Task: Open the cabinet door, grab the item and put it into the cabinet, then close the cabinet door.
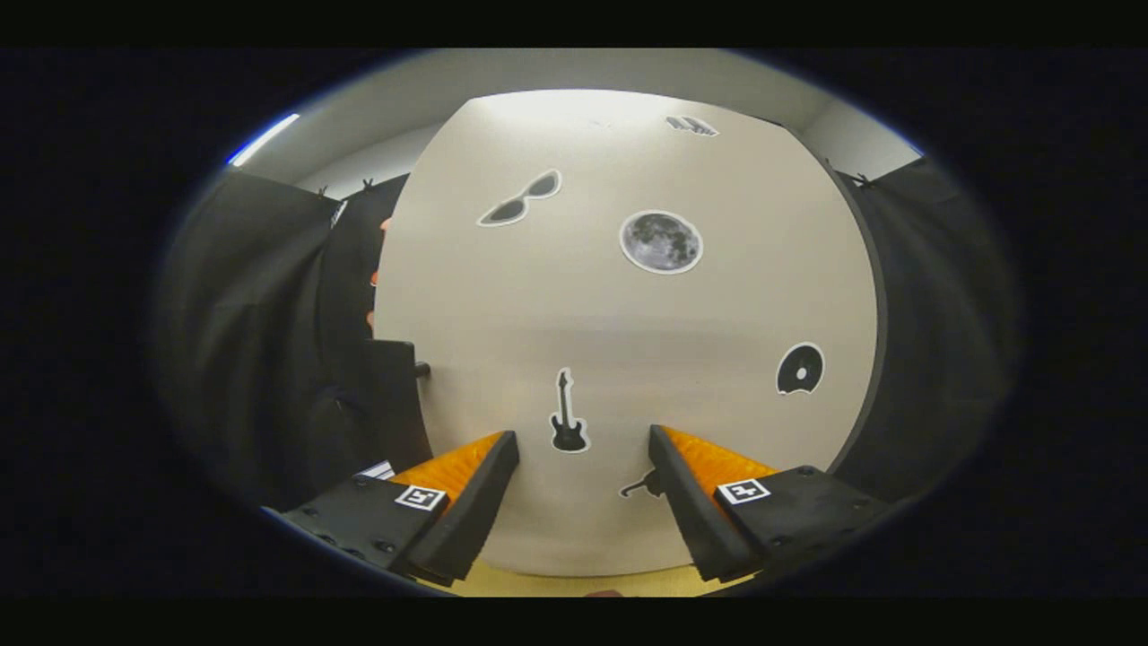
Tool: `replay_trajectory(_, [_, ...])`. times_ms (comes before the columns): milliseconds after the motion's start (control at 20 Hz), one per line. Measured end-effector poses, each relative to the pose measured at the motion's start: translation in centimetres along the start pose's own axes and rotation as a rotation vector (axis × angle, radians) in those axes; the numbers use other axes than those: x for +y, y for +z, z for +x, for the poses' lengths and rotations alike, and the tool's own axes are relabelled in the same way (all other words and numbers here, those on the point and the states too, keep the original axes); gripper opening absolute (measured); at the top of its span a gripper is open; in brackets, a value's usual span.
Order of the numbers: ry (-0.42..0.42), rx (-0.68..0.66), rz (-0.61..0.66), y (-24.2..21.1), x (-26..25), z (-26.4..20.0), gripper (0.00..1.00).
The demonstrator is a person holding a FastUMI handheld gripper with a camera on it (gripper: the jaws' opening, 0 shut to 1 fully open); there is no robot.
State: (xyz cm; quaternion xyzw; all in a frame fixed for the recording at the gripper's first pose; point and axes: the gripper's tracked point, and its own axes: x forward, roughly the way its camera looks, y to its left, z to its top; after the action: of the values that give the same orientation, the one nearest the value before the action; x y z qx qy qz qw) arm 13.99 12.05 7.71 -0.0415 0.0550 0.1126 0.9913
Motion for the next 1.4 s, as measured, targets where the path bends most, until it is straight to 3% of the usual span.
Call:
replay_trajectory(550, [-0.092, -0.012, -0.065, -0.4, 0.3, 0.3, 0.96])
replay_trajectory(800, [-0.062, -0.003, -0.046, -0.2, 0.7, -0.5, 0.96])
replay_trajectory(1100, [-0.005, -0.048, -0.038, 2.2, 1.3, -7.3, 0.95])
replay_trajectory(1400, [0.001, -0.086, -0.036, 3.8, 0.2, -14.7, 0.95])
